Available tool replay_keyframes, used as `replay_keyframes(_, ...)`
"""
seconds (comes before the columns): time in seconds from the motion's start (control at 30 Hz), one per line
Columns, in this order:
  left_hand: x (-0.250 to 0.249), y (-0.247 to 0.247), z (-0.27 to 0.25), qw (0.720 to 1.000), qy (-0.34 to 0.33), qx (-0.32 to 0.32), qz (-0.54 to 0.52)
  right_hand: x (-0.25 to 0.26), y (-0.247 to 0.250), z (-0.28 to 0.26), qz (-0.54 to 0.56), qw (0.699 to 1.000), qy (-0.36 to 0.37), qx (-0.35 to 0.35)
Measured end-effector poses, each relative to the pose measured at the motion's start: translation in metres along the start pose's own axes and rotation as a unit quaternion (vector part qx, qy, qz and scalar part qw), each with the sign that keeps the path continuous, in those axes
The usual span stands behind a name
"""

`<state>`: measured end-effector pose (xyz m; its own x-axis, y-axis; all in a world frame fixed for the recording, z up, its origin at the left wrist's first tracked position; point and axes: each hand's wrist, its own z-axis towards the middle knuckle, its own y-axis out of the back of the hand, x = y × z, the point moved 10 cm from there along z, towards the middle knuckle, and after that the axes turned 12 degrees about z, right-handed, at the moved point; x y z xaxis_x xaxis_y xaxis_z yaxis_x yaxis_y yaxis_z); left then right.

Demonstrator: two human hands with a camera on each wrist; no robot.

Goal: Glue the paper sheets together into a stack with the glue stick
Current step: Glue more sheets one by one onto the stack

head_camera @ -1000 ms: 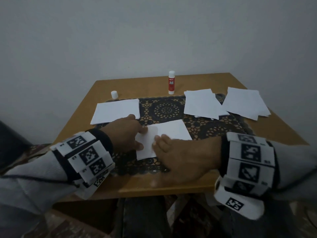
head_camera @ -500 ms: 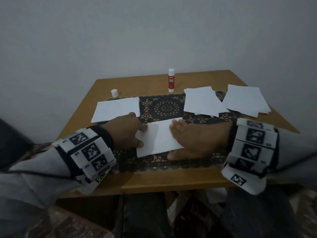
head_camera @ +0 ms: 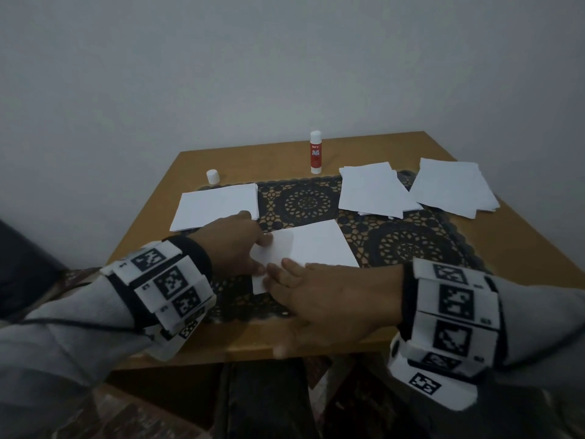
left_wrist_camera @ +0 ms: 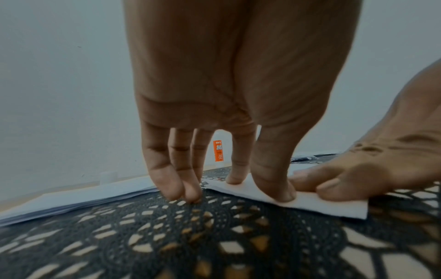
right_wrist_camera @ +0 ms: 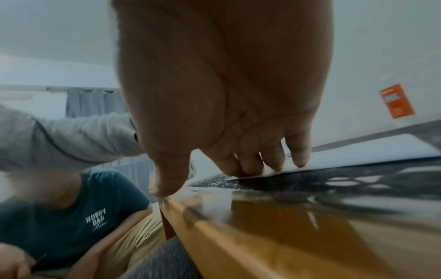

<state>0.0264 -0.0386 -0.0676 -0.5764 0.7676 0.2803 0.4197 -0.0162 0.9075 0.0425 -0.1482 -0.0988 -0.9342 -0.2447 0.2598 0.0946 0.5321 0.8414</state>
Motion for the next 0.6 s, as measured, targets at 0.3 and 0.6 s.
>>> replay_keyframes(0.3, -0.002, -0.004, -0.007, 1.0, 0.008, 0.005, 0.024, -0.089, 0.031, -0.019, 0.04, 0.987, -0.156, -0.021)
replay_keyframes(0.6, -0.058, -0.029, -0.06, 0.987, -0.095, 0.087, 0.099, -0.1, 0.036, -0.01, 0.0, 0.985, -0.174, -0.02)
